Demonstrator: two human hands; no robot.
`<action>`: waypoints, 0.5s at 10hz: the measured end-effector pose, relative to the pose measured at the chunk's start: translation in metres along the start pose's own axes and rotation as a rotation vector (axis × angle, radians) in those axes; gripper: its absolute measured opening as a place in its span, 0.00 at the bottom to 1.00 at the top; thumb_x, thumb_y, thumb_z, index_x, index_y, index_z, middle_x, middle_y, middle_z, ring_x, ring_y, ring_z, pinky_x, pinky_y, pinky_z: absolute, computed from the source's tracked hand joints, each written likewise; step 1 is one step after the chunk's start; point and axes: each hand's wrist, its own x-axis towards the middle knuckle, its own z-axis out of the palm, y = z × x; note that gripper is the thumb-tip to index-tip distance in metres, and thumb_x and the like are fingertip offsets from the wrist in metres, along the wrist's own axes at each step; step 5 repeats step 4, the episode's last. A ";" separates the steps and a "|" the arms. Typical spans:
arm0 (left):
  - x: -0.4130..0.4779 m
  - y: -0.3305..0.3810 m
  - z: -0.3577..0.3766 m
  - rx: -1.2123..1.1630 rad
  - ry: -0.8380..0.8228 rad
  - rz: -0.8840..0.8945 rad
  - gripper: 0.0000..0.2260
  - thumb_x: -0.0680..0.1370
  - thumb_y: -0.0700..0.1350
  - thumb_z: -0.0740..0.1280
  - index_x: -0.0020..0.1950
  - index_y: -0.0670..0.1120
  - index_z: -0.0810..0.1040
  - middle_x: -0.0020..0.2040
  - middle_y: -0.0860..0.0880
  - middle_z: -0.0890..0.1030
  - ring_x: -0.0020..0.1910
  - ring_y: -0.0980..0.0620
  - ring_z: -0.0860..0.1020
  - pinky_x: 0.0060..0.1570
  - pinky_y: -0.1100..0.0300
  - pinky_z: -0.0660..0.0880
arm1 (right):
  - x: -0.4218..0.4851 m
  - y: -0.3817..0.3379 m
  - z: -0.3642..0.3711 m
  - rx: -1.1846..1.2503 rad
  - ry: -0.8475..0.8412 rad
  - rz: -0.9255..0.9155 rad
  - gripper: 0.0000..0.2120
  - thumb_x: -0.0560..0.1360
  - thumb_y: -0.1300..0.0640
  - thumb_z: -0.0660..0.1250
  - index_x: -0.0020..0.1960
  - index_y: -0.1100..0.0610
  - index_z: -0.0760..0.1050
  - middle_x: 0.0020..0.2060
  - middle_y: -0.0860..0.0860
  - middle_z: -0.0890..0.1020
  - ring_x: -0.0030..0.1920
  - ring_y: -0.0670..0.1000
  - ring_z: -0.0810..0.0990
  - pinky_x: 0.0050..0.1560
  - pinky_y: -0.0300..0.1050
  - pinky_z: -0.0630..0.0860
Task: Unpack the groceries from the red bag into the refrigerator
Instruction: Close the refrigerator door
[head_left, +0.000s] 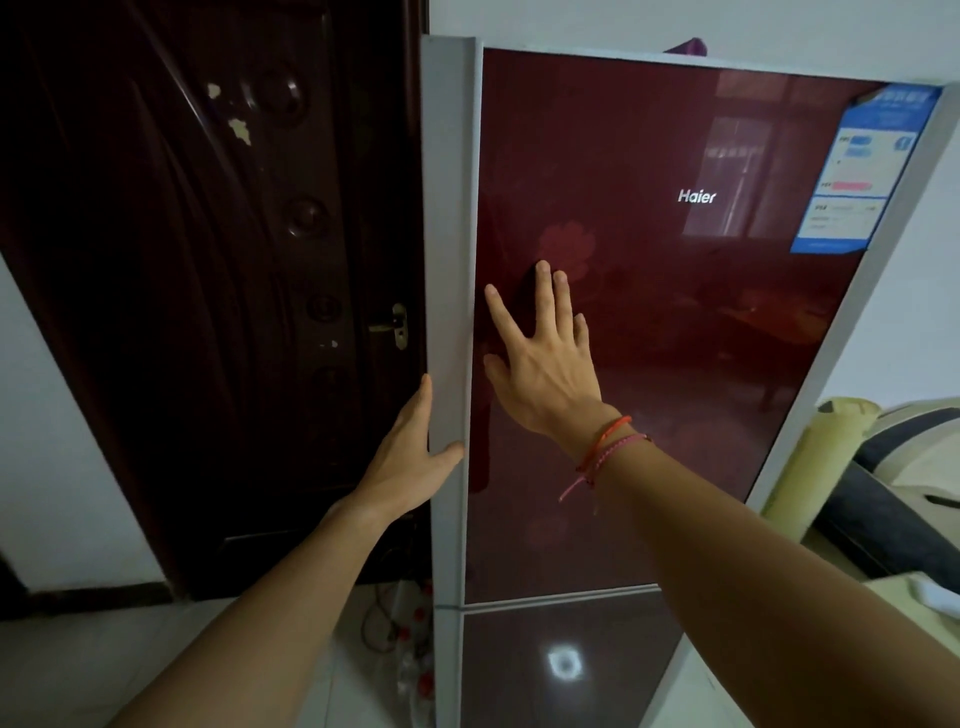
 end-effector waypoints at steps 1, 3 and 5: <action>-0.016 0.006 -0.013 0.143 0.076 0.054 0.38 0.79 0.53 0.66 0.80 0.57 0.44 0.81 0.55 0.50 0.79 0.54 0.51 0.76 0.48 0.56 | -0.007 -0.001 -0.015 0.047 -0.061 0.027 0.36 0.82 0.43 0.59 0.83 0.44 0.44 0.81 0.59 0.37 0.81 0.62 0.37 0.78 0.68 0.49; -0.048 0.023 -0.038 0.411 0.210 0.175 0.32 0.79 0.56 0.64 0.80 0.50 0.56 0.78 0.51 0.59 0.76 0.51 0.59 0.69 0.51 0.67 | -0.044 -0.003 -0.039 0.088 -0.131 0.118 0.33 0.81 0.40 0.58 0.82 0.42 0.49 0.81 0.60 0.50 0.81 0.62 0.49 0.77 0.67 0.55; -0.065 0.030 -0.050 0.500 0.265 0.190 0.32 0.79 0.58 0.64 0.79 0.49 0.58 0.78 0.49 0.60 0.76 0.49 0.59 0.70 0.48 0.67 | -0.064 -0.004 -0.054 0.068 -0.116 0.151 0.33 0.80 0.38 0.58 0.81 0.41 0.50 0.80 0.60 0.54 0.80 0.62 0.53 0.75 0.67 0.60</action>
